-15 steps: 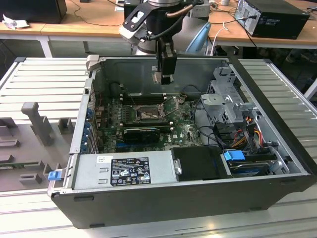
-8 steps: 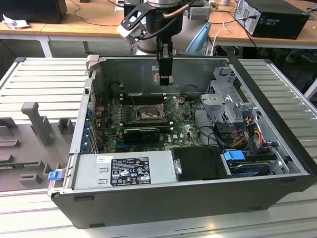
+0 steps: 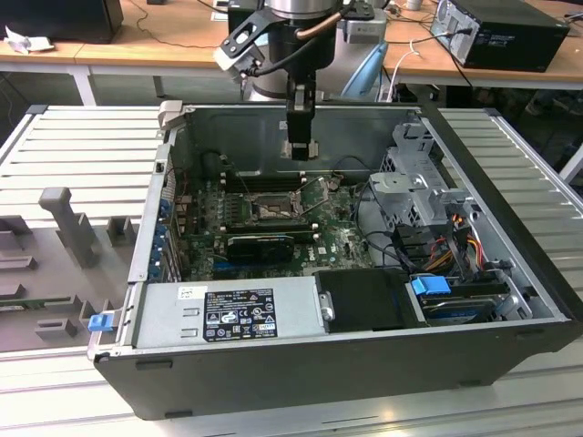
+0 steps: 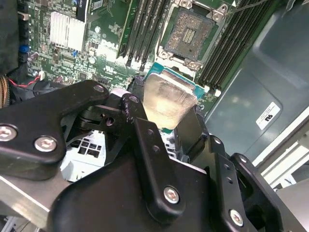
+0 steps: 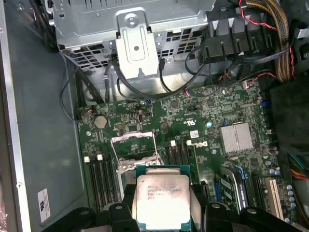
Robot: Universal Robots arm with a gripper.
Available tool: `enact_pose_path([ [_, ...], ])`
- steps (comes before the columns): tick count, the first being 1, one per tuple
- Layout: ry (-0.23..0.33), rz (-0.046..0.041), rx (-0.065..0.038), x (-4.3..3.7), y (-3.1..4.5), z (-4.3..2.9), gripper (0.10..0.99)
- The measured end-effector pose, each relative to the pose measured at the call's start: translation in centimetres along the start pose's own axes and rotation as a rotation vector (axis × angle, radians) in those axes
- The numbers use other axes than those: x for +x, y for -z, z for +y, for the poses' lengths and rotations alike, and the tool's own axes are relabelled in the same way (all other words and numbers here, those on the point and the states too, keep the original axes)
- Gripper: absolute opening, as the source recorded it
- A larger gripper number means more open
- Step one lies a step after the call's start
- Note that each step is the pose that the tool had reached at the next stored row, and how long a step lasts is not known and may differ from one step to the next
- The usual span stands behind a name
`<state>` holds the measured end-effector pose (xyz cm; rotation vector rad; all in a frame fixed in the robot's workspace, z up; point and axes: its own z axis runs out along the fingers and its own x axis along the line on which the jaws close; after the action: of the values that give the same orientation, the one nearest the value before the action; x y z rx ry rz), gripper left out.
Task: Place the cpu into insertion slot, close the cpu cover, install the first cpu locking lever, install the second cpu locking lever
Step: 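Place the cpu into insertion slot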
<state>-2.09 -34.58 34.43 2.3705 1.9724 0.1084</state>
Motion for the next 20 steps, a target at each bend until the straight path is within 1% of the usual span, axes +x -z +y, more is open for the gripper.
enact_pose_path([
  [9, -0.002, -0.001, 0.0, 0.0, -1.3, -0.12, 0.525],
  [11, -0.057, -0.0058, -0.001, 0.0, -1.47, -0.14, 0.525],
  [12, -0.076, -0.0074, -0.001, 0.0, -1.56, -0.14, 0.525],
  [15, -0.082, -0.0081, -0.001, -0.01, -2.05, -0.19, 0.525],
  [20, -0.084, -0.0088, 0.002, -0.02, -2.35, -0.21, 0.525],
])
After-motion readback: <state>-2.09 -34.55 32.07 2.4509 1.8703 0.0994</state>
